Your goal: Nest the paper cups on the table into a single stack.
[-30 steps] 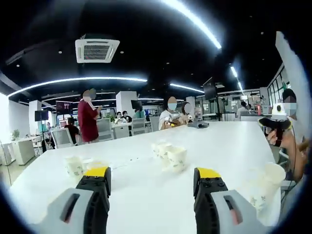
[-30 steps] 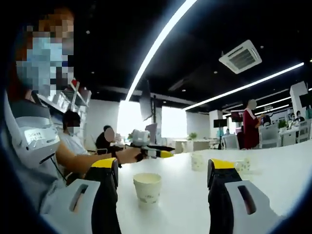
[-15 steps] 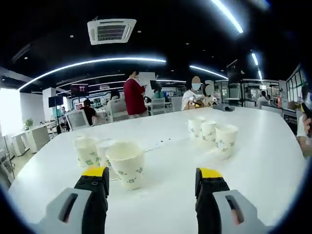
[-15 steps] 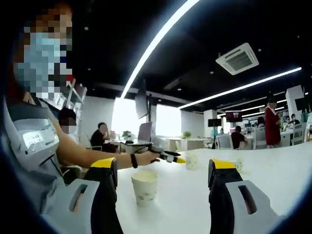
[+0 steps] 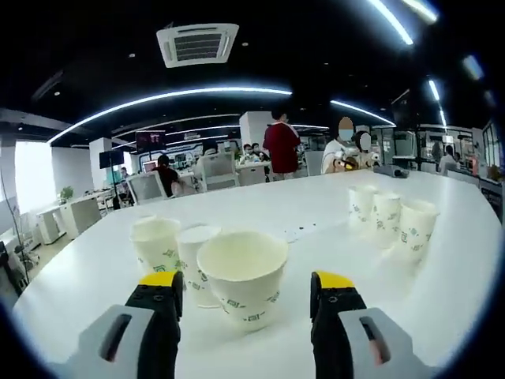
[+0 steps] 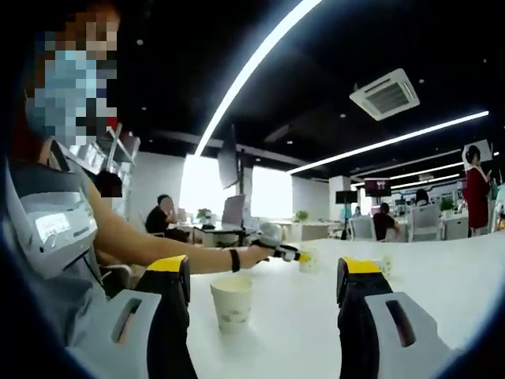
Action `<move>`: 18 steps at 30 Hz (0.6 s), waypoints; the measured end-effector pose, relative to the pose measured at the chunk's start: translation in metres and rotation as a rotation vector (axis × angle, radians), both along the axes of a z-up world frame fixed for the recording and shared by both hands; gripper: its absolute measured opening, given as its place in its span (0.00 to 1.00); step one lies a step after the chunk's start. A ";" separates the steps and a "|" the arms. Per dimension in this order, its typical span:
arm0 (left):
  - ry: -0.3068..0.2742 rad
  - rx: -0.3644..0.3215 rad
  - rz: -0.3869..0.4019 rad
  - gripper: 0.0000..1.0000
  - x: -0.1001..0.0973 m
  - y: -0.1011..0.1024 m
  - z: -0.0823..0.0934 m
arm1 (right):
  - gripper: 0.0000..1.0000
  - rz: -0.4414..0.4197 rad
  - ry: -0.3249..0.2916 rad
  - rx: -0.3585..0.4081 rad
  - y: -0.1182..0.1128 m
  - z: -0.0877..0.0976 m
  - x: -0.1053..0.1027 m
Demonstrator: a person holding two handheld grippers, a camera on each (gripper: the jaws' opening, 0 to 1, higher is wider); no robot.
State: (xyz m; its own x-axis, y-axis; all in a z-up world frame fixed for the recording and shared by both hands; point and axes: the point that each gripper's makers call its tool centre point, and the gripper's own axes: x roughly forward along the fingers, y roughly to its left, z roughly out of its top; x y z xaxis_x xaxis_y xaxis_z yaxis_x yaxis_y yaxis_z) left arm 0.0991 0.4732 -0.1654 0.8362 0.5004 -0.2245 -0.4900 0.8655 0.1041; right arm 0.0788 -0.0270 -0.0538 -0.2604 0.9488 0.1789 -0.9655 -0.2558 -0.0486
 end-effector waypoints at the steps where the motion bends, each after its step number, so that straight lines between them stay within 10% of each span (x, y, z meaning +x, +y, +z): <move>1: -0.004 -0.011 -0.003 0.68 0.002 0.001 -0.002 | 0.79 0.000 0.000 -0.004 0.001 -0.001 0.001; 18: -0.023 -0.002 0.006 0.63 0.019 0.009 -0.001 | 0.79 -0.004 -0.005 -0.015 0.000 -0.005 0.005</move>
State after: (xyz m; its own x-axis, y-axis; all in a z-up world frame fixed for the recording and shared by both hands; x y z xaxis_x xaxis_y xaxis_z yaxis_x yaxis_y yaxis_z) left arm 0.1181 0.4827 -0.1665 0.8378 0.5053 -0.2066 -0.4978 0.8625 0.0907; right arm 0.0837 -0.0267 -0.0584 -0.2574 0.9524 0.1635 -0.9663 -0.2527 -0.0492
